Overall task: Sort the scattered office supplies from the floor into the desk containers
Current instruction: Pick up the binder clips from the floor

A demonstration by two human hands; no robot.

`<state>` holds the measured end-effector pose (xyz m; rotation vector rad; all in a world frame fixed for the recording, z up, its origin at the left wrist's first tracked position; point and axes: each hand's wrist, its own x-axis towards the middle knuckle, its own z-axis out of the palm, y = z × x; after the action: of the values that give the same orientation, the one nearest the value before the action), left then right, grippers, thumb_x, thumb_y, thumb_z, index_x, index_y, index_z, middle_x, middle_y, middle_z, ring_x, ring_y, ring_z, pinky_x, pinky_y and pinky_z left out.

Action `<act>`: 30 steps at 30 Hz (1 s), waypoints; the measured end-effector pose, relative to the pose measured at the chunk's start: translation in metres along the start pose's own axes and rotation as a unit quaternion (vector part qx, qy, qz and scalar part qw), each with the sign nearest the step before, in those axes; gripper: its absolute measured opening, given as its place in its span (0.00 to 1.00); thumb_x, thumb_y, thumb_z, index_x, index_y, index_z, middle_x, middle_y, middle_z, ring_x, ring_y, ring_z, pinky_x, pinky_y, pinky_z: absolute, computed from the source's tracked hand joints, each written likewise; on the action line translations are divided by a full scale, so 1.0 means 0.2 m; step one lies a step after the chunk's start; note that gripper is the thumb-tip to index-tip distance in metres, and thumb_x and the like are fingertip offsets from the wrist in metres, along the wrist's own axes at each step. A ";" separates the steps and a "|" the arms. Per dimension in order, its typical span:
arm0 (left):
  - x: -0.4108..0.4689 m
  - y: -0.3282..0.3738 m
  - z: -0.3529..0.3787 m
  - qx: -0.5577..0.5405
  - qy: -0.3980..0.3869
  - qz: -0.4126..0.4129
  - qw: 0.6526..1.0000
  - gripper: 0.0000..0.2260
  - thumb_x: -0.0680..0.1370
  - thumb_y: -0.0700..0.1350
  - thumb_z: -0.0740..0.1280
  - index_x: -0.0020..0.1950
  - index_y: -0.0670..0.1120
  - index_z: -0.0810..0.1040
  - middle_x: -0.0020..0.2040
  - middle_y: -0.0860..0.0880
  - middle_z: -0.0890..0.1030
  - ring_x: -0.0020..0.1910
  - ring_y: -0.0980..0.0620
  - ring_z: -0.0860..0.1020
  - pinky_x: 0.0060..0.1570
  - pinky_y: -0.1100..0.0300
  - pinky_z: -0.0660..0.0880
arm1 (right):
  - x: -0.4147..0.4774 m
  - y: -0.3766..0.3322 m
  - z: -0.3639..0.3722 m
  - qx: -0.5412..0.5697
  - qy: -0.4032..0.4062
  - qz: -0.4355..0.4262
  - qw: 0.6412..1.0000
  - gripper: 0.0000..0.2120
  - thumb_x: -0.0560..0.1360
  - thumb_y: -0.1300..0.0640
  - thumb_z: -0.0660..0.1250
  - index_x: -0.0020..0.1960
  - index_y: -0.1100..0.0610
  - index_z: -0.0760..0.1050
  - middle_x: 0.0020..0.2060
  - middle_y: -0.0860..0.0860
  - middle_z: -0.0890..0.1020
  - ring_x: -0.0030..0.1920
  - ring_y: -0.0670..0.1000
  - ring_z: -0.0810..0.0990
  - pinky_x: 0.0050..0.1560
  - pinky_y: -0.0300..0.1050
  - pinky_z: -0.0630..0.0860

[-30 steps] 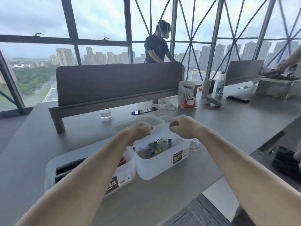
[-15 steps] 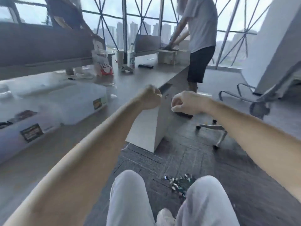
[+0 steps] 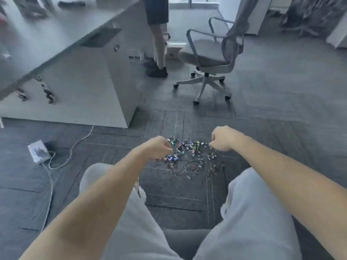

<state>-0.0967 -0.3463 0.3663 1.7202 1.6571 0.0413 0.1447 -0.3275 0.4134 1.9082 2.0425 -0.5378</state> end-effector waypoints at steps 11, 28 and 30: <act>1.15 -0.04 0.58 0.137 -0.147 -0.034 0.979 0.12 0.78 0.44 0.59 0.55 0.42 0.79 0.50 0.44 0.81 0.44 0.46 0.77 0.46 0.54 0.76 | 0.80 0.54 0.60 0.158 -0.042 0.121 0.979 0.11 0.78 0.48 0.60 0.58 0.50 0.75 0.56 0.53 0.80 0.54 0.58 0.78 0.52 0.52 0.77; 2.37 -0.51 1.43 0.340 -0.176 0.057 0.922 0.18 0.78 0.40 0.63 0.67 0.46 0.66 0.63 0.42 0.68 0.62 0.39 0.69 0.58 0.43 0.74 | 2.25 0.65 1.73 0.244 -0.063 0.137 0.958 0.13 0.80 0.53 0.63 0.63 0.52 0.75 0.61 0.54 0.77 0.51 0.57 0.79 0.53 0.53 0.78; 2.41 -0.57 1.51 0.282 -0.128 0.074 0.948 0.17 0.79 0.40 0.62 0.68 0.47 0.67 0.63 0.43 0.68 0.60 0.41 0.70 0.55 0.46 0.76 | 2.33 0.64 1.83 0.236 -0.056 0.150 0.958 0.11 0.80 0.54 0.64 0.62 0.54 0.74 0.60 0.56 0.72 0.48 0.58 0.78 0.51 0.51 0.77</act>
<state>0.0355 -0.0782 -0.1303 2.1561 1.4208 -0.6176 0.2213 -0.0765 -0.1321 2.3300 1.6059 -1.1008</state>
